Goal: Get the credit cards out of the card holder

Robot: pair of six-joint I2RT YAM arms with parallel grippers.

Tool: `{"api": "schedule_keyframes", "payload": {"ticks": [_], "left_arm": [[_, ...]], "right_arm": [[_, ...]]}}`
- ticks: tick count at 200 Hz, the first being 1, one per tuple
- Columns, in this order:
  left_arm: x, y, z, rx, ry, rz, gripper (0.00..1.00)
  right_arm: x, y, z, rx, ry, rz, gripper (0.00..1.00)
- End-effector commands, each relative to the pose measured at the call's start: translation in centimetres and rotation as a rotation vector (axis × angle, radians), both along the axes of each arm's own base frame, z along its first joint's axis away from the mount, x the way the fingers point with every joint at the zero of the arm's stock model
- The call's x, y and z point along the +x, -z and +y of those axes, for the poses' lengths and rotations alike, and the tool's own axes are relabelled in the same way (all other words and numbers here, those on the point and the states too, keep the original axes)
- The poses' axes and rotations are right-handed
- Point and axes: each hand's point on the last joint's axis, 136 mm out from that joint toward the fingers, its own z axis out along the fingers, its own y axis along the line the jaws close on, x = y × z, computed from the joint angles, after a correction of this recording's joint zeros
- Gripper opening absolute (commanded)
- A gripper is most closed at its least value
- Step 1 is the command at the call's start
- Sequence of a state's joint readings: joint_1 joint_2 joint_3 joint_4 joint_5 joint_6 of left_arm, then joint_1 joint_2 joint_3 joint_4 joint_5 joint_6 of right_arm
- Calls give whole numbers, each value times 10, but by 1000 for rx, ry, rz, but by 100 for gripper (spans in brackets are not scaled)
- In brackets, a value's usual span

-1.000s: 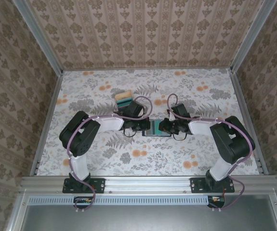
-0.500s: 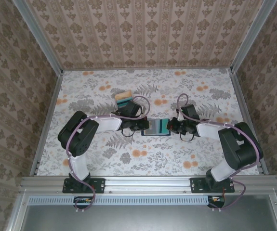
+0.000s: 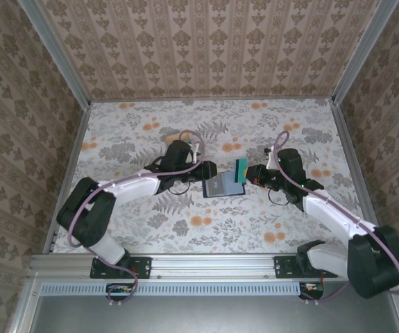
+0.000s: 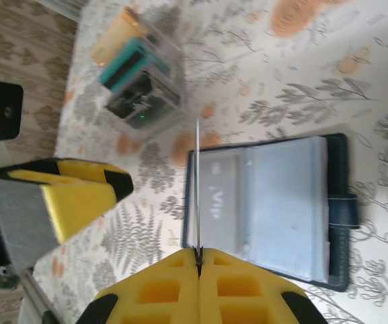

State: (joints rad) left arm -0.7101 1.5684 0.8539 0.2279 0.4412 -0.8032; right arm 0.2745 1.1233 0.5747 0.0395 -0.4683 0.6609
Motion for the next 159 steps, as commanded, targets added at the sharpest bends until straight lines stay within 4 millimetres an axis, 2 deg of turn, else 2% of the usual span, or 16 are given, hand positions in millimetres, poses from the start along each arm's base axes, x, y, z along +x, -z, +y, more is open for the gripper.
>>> {"api": "schedule_keyframes", "payload": {"ticks": [1,25,47,92,159], "left_arm": [[-3,-40,-10,-200,16,-43,44],[-11,-58,-20,-321,63,-60,45],[-13,-68,-26,-403,93,-63,42],[-13,-78,-31,-499,109,-65,37],[-24,-76,-36,-497,163,-46,32]], "right_arm": [[-13,-20,9,80,-60,-47,0],[-17,-47,18,164,-106,-115,0],[-19,-61,25,212,-150,-143,0],[-20,-63,31,236,-184,-144,0],[-13,-61,33,243,-183,-136,0]]}}
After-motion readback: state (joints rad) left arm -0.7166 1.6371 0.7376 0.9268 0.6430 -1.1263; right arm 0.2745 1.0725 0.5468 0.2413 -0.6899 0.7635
